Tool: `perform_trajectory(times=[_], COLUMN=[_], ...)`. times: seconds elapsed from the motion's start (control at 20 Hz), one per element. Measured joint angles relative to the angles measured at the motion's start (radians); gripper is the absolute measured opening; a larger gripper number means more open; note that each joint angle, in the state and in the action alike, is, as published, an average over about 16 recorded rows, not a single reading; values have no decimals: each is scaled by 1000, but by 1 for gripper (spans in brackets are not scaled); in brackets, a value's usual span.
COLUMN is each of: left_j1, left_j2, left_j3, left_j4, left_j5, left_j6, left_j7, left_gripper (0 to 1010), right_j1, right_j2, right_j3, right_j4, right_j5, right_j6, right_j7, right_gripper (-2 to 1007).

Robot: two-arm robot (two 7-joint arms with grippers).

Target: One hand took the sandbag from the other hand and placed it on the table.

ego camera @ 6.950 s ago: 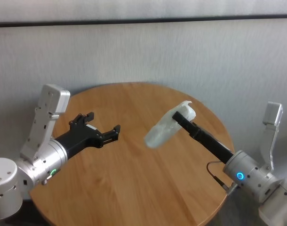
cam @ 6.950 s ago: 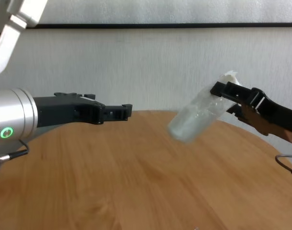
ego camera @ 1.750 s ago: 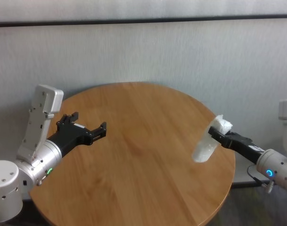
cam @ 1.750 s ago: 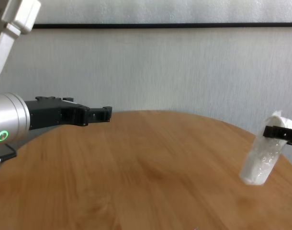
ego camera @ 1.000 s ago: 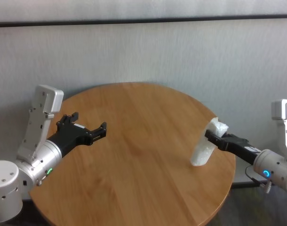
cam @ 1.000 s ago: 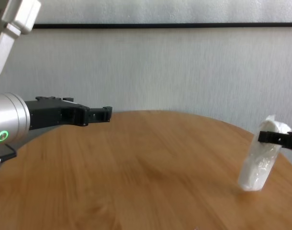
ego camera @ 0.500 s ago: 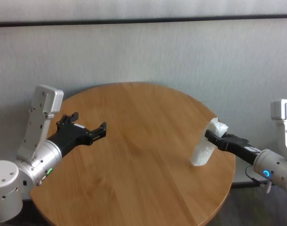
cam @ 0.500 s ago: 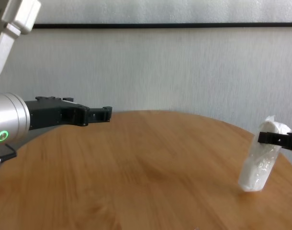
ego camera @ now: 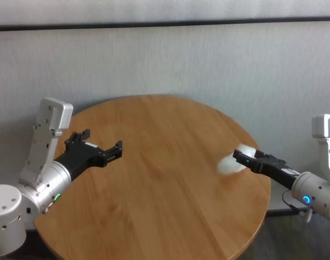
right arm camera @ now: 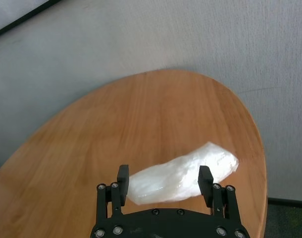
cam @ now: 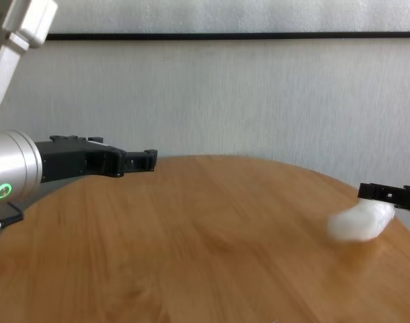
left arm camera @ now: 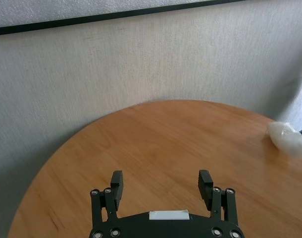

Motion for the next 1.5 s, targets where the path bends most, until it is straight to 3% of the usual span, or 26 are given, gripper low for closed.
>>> perform_trajectory(times=[0.3, 0.55, 1.1, 1.5], left_j1=[0, 0, 0, 0], left_j2=[0, 0, 0, 0], left_j3=[0, 0, 0, 0], left_j4=[0, 0, 0, 0], left_j5=[0, 0, 0, 0], left_j6=[0, 0, 0, 0], left_j7=[0, 0, 0, 0], left_gripper=[1002, 1002, 1002, 1002], right_j1=[-1, -1, 7, 43], right_j2=[0, 0, -7, -37], right_j3=[1, 1, -2, -26], right_j4=[0, -1, -2, -4], right_j5=[2, 2, -11, -47], right_j6=[0, -1, -10, -21], right_j7=[0, 0, 20, 70], right_gripper=[942, 996, 1005, 1005])
